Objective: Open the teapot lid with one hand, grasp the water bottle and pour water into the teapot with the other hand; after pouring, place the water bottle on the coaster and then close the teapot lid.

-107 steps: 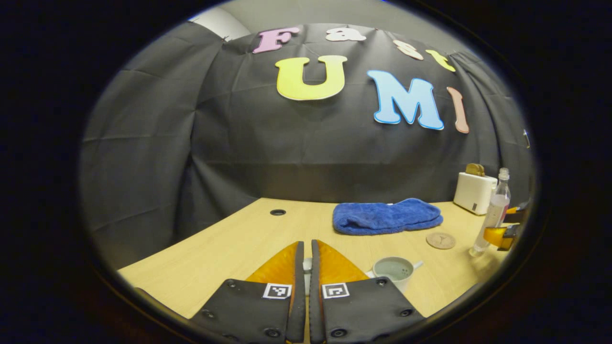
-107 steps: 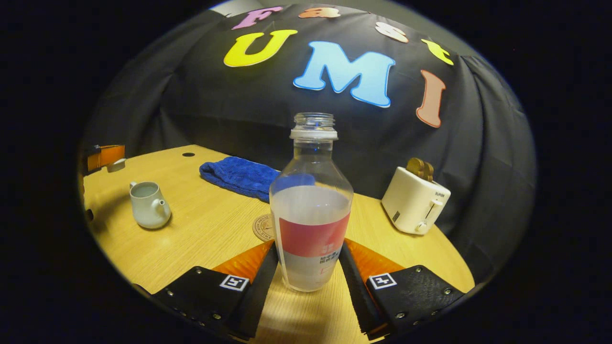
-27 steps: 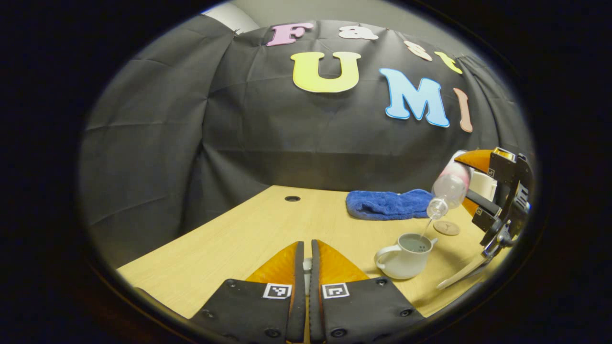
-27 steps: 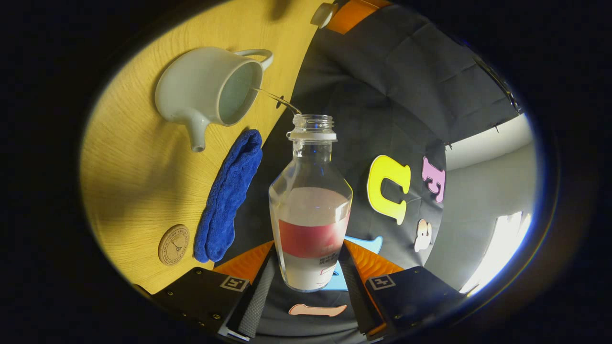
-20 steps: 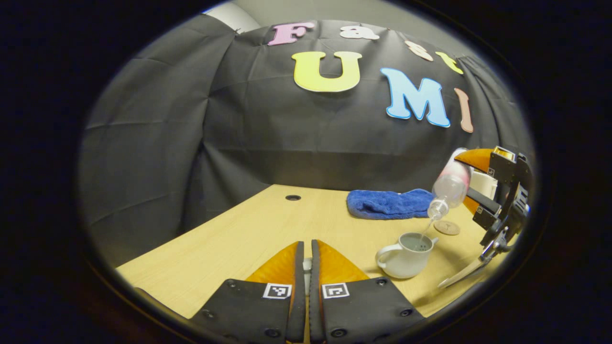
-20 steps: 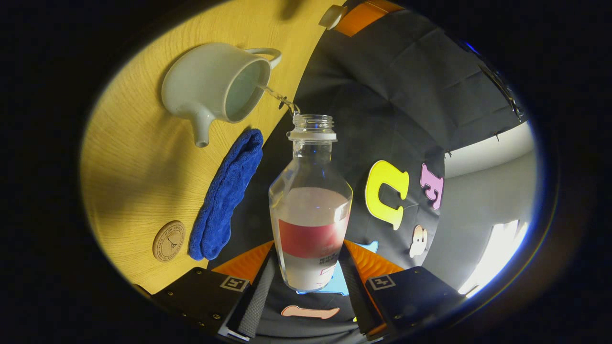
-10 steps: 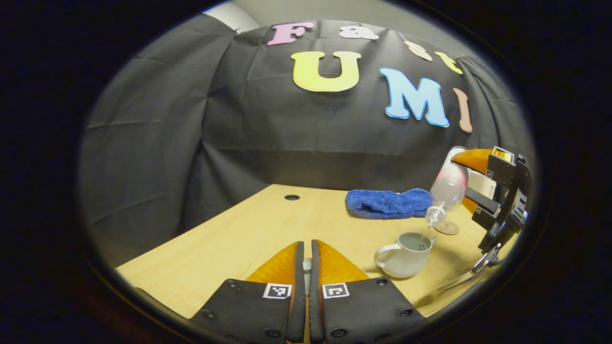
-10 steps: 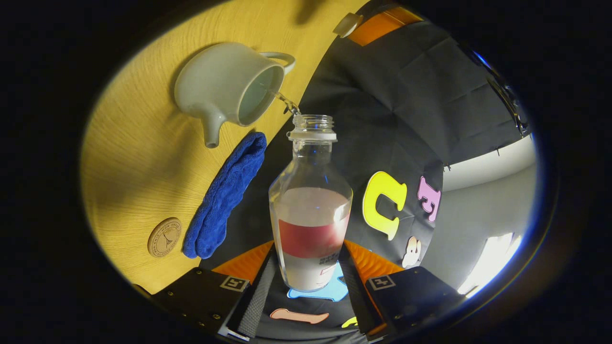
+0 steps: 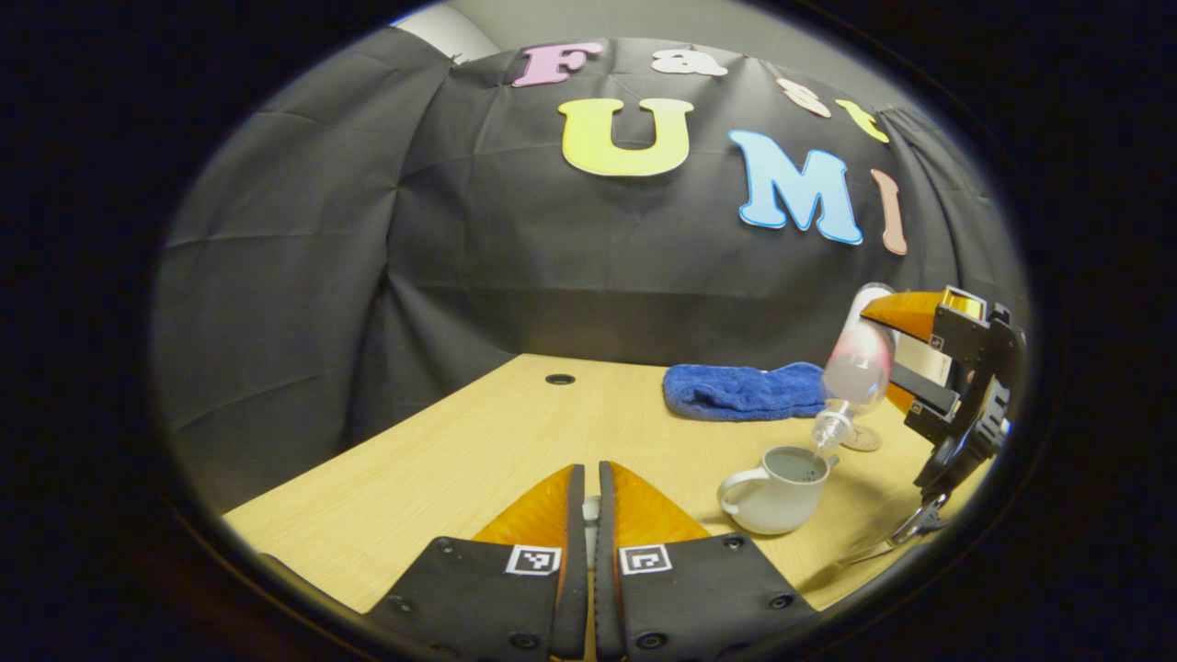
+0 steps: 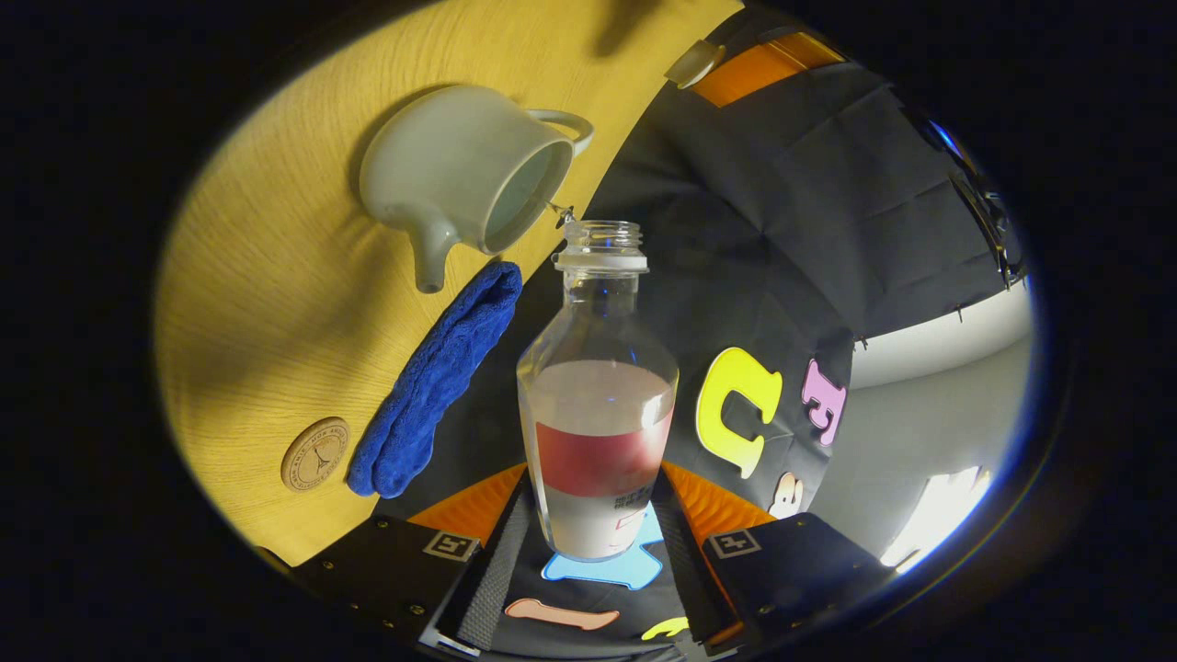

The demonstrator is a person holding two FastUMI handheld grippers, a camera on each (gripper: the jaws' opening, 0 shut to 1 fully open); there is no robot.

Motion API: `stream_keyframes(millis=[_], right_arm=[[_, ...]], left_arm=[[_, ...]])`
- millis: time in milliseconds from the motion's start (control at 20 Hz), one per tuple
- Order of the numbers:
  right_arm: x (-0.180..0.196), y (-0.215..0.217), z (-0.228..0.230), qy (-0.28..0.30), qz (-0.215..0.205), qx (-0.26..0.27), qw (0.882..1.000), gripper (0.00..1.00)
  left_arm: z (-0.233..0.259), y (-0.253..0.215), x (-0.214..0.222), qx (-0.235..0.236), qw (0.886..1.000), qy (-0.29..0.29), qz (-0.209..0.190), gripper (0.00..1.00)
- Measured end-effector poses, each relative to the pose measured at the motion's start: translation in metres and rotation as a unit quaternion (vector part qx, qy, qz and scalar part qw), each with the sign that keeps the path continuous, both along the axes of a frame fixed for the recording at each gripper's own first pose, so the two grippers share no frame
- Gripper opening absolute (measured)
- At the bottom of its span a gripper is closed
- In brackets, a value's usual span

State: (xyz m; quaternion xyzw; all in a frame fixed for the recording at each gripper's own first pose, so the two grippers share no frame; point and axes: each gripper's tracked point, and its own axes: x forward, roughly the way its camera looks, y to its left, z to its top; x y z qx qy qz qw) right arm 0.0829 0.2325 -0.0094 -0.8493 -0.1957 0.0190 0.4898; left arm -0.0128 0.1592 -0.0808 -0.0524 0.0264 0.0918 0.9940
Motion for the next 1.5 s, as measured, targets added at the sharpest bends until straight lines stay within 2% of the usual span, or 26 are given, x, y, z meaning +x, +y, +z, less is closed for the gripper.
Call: stream_keyframes(millis=[1000,1300,1500], right_arm=[[0.002,-0.001,0.006,-0.033,0.019,-0.061,0.997,0.76],[0.001,0.000,0.005,-0.048,0.027,-0.058,0.997,0.76],[0.002,-0.001,0.006,-0.032,0.022,-0.048,0.998,0.75]], left_arm=[[-0.005,0.001,-0.001,-0.005,1.000,0.001,0.000,0.10],[-0.005,-0.002,-0.001,-0.007,1.000,0.000,-0.002,0.10],[-0.004,-0.003,-0.001,-0.007,1.000,-0.001,-0.002,0.10]])
